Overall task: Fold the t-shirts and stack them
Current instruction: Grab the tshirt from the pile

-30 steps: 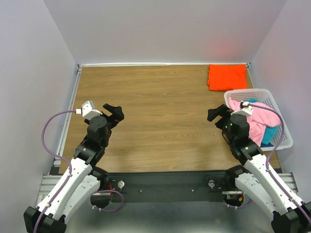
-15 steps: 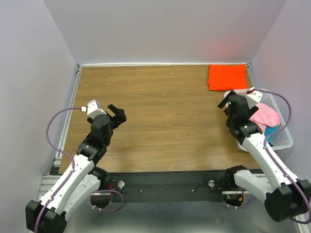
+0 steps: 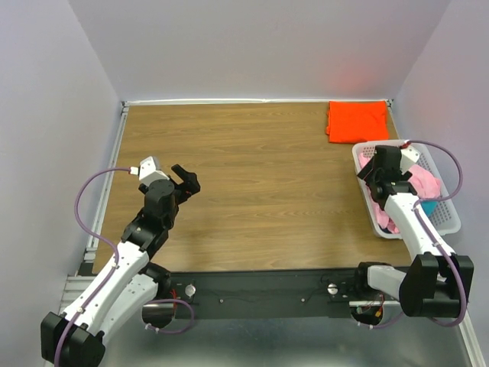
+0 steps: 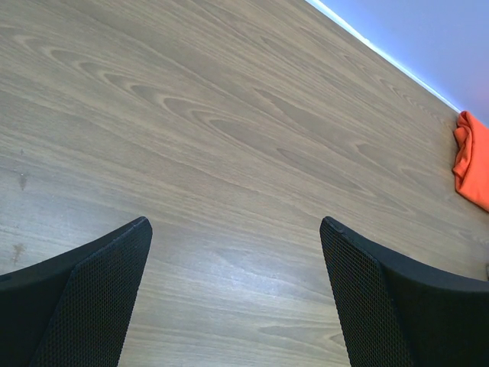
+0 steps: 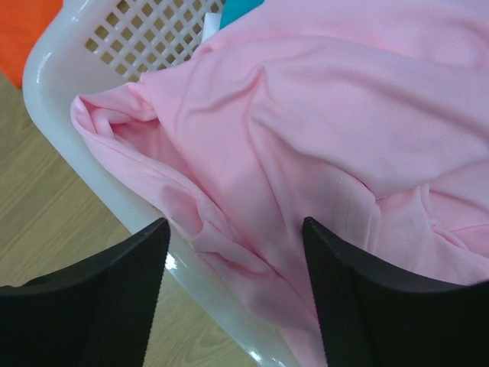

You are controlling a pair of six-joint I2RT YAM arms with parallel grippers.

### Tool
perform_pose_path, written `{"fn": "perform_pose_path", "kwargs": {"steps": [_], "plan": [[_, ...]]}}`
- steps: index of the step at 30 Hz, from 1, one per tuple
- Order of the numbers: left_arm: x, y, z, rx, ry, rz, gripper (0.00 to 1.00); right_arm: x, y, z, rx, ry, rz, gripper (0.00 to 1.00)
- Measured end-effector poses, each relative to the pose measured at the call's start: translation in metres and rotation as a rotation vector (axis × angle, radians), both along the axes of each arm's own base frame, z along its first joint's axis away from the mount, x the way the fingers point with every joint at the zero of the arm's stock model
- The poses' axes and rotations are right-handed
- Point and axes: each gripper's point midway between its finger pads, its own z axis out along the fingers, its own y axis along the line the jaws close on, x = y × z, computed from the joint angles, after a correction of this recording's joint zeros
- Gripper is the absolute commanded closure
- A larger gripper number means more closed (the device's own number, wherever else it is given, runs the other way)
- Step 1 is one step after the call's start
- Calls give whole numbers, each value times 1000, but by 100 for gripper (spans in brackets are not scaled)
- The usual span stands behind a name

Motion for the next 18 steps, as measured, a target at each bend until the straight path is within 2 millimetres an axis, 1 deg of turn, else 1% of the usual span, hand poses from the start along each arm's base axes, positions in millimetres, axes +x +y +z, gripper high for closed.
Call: {"fn": "perform_pose_path", "kwargs": {"steps": [1, 2, 6, 7, 9, 11, 12, 13, 14, 15, 18], "plan": [[0, 0, 0, 0, 0, 0, 2, -1, 0, -1, 5, 1, -1, 35], [0, 0, 1, -1, -2, 0, 2, -2, 1, -4, 9, 5, -2, 39], [-1, 0, 4, -6, -12, -1, 2, -7, 3, -15, 23, 29, -1, 44], [-1, 0, 4, -7, -15, -1, 2, -8, 3, -17, 25, 33, -1, 47], [-1, 0, 5, -8, -17, -2, 2, -9, 4, -19, 28, 36, -1, 56], [-2, 0, 6, -10, -20, -3, 2, -9, 4, -20, 36, 33, -7, 60], [-2, 0, 7, -12, -23, -3, 2, -10, 4, -20, 37, 33, -7, 64], [-2, 0, 8, -13, -25, -4, 2, -10, 4, -20, 38, 33, -8, 76], [-2, 0, 8, -14, -28, -4, 2, -10, 5, -20, 40, 32, -8, 86], [-2, 0, 9, -15, -30, -4, 2, -11, 5, -20, 41, 32, -7, 99], [-3, 0, 9, -17, -32, -4, 2, -11, 6, -20, 50, 28, -6, 99]]}}
